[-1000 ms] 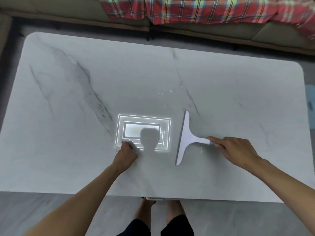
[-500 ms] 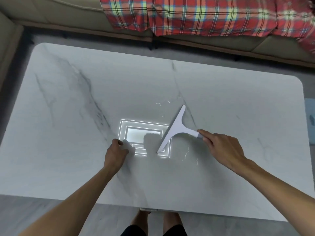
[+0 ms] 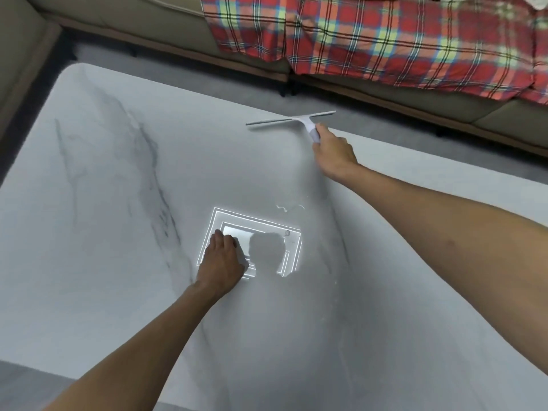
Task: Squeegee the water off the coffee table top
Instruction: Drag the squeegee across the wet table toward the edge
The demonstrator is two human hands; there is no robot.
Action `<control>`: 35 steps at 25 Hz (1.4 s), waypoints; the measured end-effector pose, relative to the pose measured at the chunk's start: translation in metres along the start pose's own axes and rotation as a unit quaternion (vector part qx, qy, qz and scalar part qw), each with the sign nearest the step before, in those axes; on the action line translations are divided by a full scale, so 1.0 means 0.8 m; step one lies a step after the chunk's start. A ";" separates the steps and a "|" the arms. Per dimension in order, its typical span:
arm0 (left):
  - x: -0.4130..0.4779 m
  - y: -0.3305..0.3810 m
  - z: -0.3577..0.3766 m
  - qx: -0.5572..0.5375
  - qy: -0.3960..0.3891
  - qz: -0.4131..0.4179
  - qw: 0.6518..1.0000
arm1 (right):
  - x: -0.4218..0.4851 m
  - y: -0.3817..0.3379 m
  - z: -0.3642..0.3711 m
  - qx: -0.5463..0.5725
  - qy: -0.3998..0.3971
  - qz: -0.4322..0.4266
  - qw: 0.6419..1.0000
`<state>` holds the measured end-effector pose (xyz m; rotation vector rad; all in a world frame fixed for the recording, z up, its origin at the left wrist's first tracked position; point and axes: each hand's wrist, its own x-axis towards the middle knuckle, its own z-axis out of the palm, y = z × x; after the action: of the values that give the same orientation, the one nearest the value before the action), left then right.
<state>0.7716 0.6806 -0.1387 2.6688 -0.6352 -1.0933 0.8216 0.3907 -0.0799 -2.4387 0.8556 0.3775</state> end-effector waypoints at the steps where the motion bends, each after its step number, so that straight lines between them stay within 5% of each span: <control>1: 0.005 0.003 0.000 0.009 -0.020 -0.011 1.000 | 0.012 -0.007 0.002 -0.007 -0.004 -0.006 1.000; 8: 0.021 0.023 -0.011 0.029 -0.087 -0.044 0.995 | -0.069 0.073 -0.006 -0.150 -0.043 -0.105 0.982; 14: 0.021 0.036 -0.014 0.026 -0.097 -0.066 0.993 | -0.194 0.178 -0.053 -0.261 -0.120 -0.055 0.956; 25: 0.021 0.039 -0.015 -0.033 -0.085 -0.099 0.991 | -0.024 0.095 -0.054 -0.142 -0.013 -0.011 0.990; 35: 0.019 0.042 -0.016 -0.015 -0.085 -0.094 0.992 | -0.234 0.187 -0.028 -0.181 -0.099 0.065 0.976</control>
<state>0.7798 0.6442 -0.1276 2.6722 -0.3955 -1.3799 0.5847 0.3720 -0.0408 -2.6156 0.9271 0.8794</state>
